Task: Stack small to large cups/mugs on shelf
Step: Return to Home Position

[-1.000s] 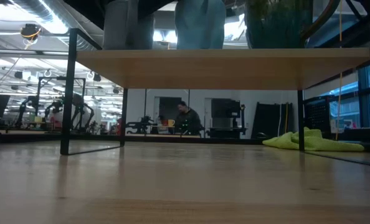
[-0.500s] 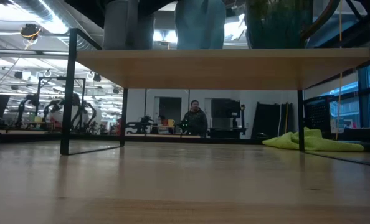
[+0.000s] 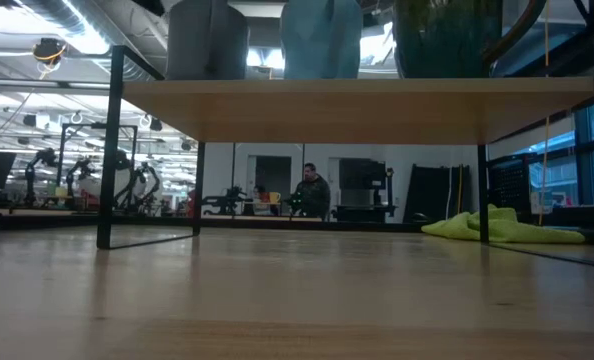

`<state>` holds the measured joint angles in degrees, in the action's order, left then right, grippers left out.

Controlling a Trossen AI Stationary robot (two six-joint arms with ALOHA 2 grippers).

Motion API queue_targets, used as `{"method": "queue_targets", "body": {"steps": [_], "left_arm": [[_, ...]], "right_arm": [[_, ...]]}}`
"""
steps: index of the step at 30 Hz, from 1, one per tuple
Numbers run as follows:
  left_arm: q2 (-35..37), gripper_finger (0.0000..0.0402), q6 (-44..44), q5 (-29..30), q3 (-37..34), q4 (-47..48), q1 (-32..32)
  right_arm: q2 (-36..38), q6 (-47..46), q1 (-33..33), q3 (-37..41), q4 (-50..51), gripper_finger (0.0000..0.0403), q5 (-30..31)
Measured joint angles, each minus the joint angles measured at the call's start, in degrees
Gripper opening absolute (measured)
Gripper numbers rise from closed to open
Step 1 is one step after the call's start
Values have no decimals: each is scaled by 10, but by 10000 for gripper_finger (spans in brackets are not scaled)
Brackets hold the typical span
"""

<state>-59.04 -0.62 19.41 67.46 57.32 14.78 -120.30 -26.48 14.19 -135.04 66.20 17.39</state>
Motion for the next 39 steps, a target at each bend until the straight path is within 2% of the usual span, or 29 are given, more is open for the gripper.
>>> {"method": "queue_targets", "body": {"steps": [4,7,11,15,19,21,22,23,24,27,29,31,33,35,38,39], "left_arm": [[23,65,34,43,0,35,18],[47,67,87,55,0,37,40],[78,64,151,47,0,-35,98],[83,63,155,69,0,-148,179],[89,63,141,153,0,-196,280],[104,63,147,205,0,-189,323],[112,63,153,225,-1,-187,341],[122,63,157,243,-7,-191,358],[133,63,162,255,-17,-195,372],[175,63,176,269,-67,-228,403],[211,63,181,273,-109,-278,416],[243,63,202,273,-139,-315,426],[269,63,247,256,-154,-334,432],[286,63,276,231,-155,-333,434],[299,63,364,146,-155,-350,435],[302,63,365,130,-153,-370,435]], "right_arm": [[40,36,8,0,-17,76,33],[91,48,23,1,-21,74,94],[161,69,67,0,-49,73,217],[204,67,140,0,-46,73,320],[229,0,245,0,44,73,485],[240,-117,289,0,139,73,549],[245,-195,307,0,197,72,562],[250,-275,322,1,240,72,563],[256,-320,333,11,233,73,567],[286,-288,361,65,196,72,584],[306,-320,365,95,237,72,595],[333,-347,368,123,227,72,598],[354,-350,371,142,166,72,568],[365,-363,373,157,114,72,499],[367,-366,373,180,60,72,457],[367,-367,372,184,50,72,448]]}}
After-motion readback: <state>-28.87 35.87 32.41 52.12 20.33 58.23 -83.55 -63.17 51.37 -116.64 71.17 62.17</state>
